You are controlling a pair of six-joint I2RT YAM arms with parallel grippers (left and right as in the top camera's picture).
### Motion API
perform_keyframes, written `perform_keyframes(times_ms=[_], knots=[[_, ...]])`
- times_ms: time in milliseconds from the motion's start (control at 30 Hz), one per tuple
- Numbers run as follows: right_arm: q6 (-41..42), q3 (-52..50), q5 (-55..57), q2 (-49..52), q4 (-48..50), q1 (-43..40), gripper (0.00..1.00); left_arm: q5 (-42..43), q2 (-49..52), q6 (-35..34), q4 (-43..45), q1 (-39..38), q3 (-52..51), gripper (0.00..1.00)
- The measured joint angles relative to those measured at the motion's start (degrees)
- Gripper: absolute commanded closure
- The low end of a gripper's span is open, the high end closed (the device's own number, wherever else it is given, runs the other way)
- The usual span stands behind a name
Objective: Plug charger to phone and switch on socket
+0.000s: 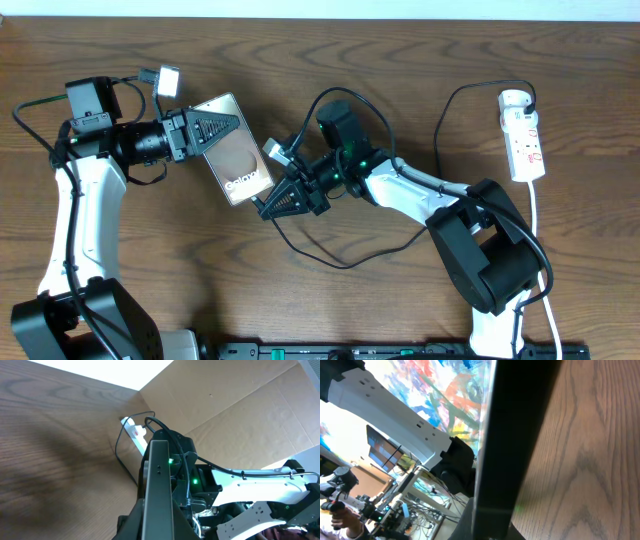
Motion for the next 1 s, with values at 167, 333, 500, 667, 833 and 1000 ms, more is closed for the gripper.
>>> perform_keyframes(times_ms=[167,333,500,667,833,1000], knots=[[0.0,0.0,0.0,0.0,0.0,-0.1,0.99,0.2,0.0,0.0,0.5,0.0,0.0,0.93],[0.0,0.0,0.0,0.0,0.0,-1.0,0.99,0.2,0.0,0.0,0.9,0.0,0.0,0.92],[0.0,0.0,0.0,0.0,0.0,-1.5,0.99,0.2,0.0,0.0,1.5,0.0,0.0,0.93],[0.0,0.0,0.0,0.0,0.0,-1.5,0.99,0.2,0.0,0.0,1.6,0.0,0.0,0.92],[0.1,0.0,0.0,0.0,0.5,-1.5,0.99,0.2,0.0,0.0,1.7,0.0,0.0,0.92],[2.8,-0.4,-0.1,0.0,5.3,-1.2,0.99,0.5,0.0,-0.5,1.9,0.2,0.0,0.93]])
